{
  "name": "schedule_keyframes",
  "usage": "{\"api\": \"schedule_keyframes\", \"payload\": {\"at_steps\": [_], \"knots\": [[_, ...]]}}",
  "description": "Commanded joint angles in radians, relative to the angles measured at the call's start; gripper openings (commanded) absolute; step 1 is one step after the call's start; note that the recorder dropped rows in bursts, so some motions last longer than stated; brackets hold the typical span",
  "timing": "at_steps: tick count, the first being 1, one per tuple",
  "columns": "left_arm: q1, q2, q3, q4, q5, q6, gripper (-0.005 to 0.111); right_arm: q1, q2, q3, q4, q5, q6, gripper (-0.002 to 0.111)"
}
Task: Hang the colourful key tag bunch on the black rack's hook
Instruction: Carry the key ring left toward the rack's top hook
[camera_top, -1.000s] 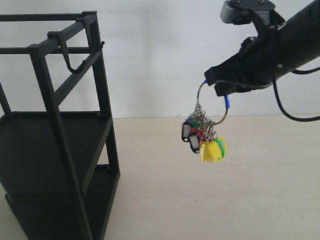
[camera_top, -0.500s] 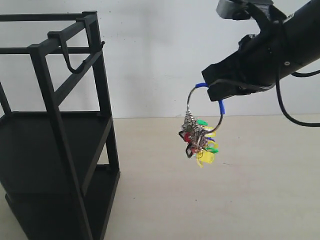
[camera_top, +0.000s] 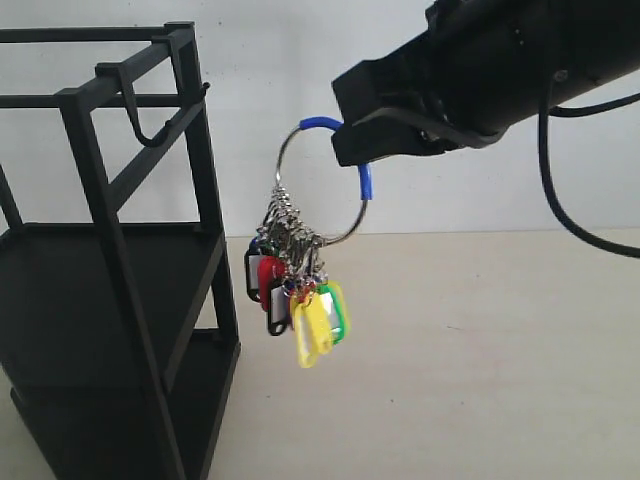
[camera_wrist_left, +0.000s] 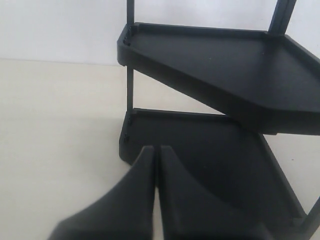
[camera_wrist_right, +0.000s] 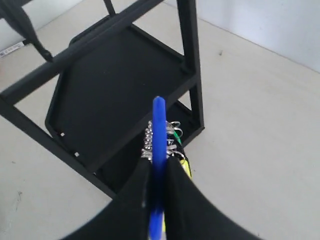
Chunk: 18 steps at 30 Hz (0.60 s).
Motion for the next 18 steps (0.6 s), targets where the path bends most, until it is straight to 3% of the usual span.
{"api": "schedule_keyframes", "payload": {"at_steps": [1,10,18], "knots": [[-0.001,-0.002,-0.001,0.005,-0.008,0.003,0.004,0.058,-0.011,-0.001,0.009,-0.073,0.007,0.0],[-0.001,-0.002,-0.001,0.005,-0.008,0.003,0.004,0.175,-0.011,-0.001,0.006,-0.231,0.024,0.0],[-0.001,-0.002,-0.001,0.005,-0.008,0.003,0.004,0.177,0.012,-0.001,0.008,-0.285,0.031,0.0]]}}
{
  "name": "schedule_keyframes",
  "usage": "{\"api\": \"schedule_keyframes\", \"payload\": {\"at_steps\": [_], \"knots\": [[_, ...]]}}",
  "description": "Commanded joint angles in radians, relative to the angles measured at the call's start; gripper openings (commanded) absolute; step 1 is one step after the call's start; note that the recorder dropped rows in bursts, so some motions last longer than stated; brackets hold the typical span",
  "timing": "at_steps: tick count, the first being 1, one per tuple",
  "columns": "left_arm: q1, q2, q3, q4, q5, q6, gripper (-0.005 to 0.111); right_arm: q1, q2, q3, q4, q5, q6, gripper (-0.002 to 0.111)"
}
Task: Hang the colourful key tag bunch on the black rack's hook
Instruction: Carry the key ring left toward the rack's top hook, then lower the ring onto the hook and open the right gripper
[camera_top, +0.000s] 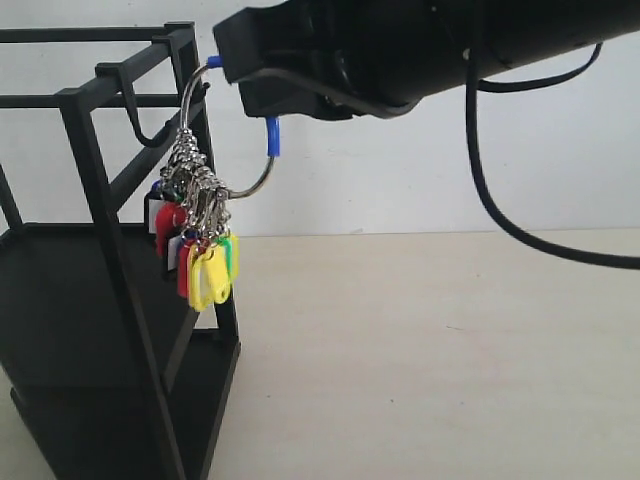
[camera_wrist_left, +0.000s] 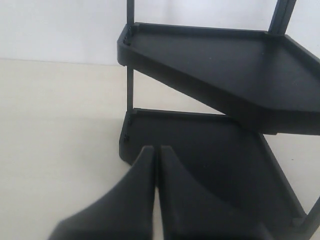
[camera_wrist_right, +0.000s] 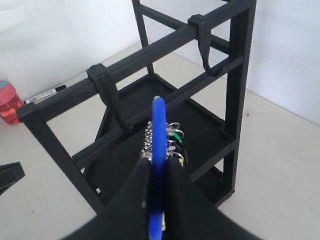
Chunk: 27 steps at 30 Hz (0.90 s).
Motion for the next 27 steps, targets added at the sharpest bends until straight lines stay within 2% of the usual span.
{"api": "schedule_keyframes", "payload": {"at_steps": [1,12,27], "knots": [[-0.001,-0.002,-0.001,0.005,-0.008,0.003,0.004,0.003,0.015,-0.001,0.008,-0.049,0.005,0.0],[-0.001,-0.002,-0.001,0.005,-0.008,0.003,0.004,0.101,0.069,-0.001,0.003,-0.132,0.005,0.0],[-0.001,-0.002,-0.001,0.005,-0.008,0.003,0.004,0.101,0.069,-0.001,0.006,-0.105,0.018,0.0]]}}
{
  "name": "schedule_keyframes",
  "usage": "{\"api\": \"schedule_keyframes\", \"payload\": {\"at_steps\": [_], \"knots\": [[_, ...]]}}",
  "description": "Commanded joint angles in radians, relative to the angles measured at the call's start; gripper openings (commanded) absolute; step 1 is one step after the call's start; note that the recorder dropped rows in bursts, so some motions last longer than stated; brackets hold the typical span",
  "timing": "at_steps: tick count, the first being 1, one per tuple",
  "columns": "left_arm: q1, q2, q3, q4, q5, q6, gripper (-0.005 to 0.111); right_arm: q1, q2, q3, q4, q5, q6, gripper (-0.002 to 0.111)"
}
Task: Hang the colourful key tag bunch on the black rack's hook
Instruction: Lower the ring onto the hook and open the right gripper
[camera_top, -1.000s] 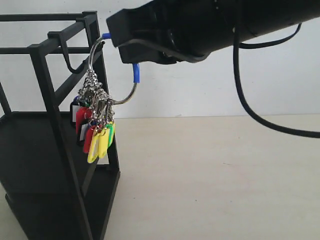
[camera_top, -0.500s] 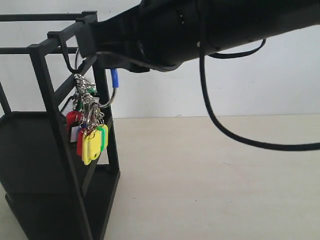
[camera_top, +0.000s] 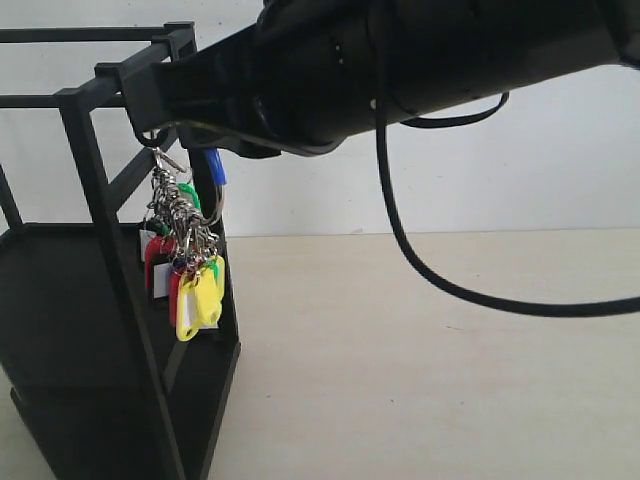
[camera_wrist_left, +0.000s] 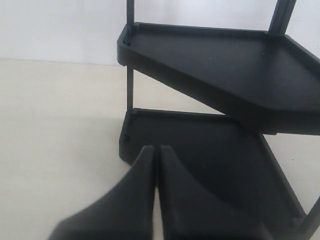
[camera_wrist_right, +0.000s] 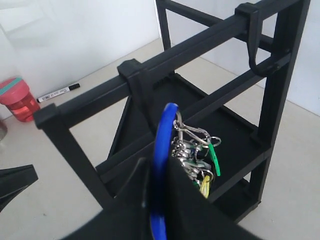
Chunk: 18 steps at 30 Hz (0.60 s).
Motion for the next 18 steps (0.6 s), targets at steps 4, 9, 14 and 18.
{"api": "schedule_keyframes", "payload": {"at_steps": [4,9,14,18], "knots": [[-0.001,-0.002,-0.001,0.005,-0.008,0.003,0.004,0.012,-0.004,-0.001,0.006,0.006,0.013,0.0],[-0.001,-0.002,-0.001,0.005,-0.008,0.003,0.004,0.012,-0.004,-0.001,0.014,0.01,0.013,0.0],[-0.001,-0.002,-0.001,0.005,-0.008,0.003,0.004,0.012,-0.004,-0.001,0.013,0.014,0.013,0.0],[-0.001,-0.002,-0.001,0.005,-0.008,0.003,0.004,0.012,-0.004,-0.001,0.016,0.014,0.013,0.0]]}}
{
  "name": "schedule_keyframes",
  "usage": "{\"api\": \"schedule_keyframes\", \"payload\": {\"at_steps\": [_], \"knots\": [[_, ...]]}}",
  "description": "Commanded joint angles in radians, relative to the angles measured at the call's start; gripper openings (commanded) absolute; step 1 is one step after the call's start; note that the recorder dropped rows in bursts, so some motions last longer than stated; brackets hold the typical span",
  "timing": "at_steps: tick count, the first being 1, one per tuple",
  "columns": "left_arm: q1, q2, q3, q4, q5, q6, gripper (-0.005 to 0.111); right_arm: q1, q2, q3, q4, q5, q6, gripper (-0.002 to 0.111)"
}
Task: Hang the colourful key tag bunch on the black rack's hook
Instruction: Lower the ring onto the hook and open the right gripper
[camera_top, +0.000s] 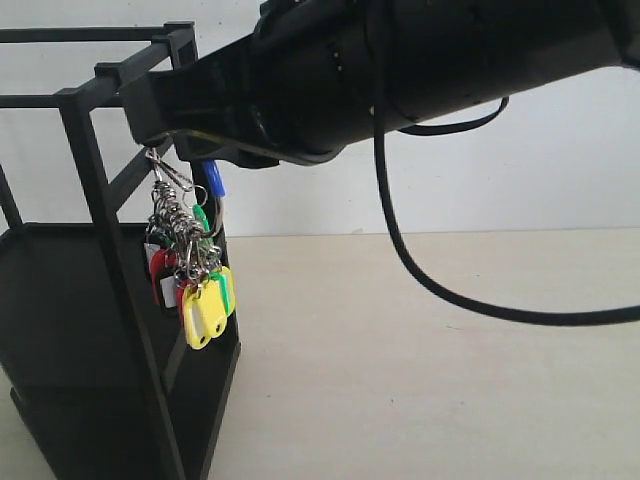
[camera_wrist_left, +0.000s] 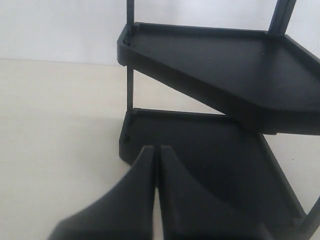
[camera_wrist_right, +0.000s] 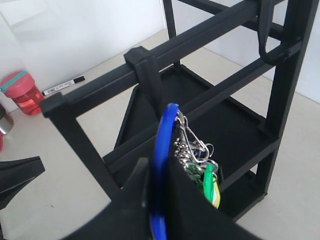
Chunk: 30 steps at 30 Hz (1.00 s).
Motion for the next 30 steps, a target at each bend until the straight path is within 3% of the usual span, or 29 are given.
{"api": "schedule_keyframes", "payload": {"at_steps": [1,13,16,23,30], "knots": [[-0.001,-0.002,-0.001,0.005,-0.008,0.003,0.004,0.008,-0.004,-0.001,0.016,-0.015,0.003,0.0],[-0.001,-0.002,-0.001,0.005,-0.008,0.003,0.004,0.008,-0.004,-0.001,0.017,-0.015,-0.025,0.002],[-0.001,-0.002,-0.001,0.005,-0.008,0.003,0.004,0.008,-0.004,-0.001,0.017,-0.015,-0.025,0.009],[-0.001,-0.002,-0.001,0.005,-0.008,0.003,0.004,0.008,-0.004,-0.001,0.017,-0.015,-0.025,0.038],[-0.001,-0.002,-0.001,0.005,-0.008,0.003,0.004,0.008,-0.004,-0.001,0.017,-0.02,-0.025,0.039]]}}
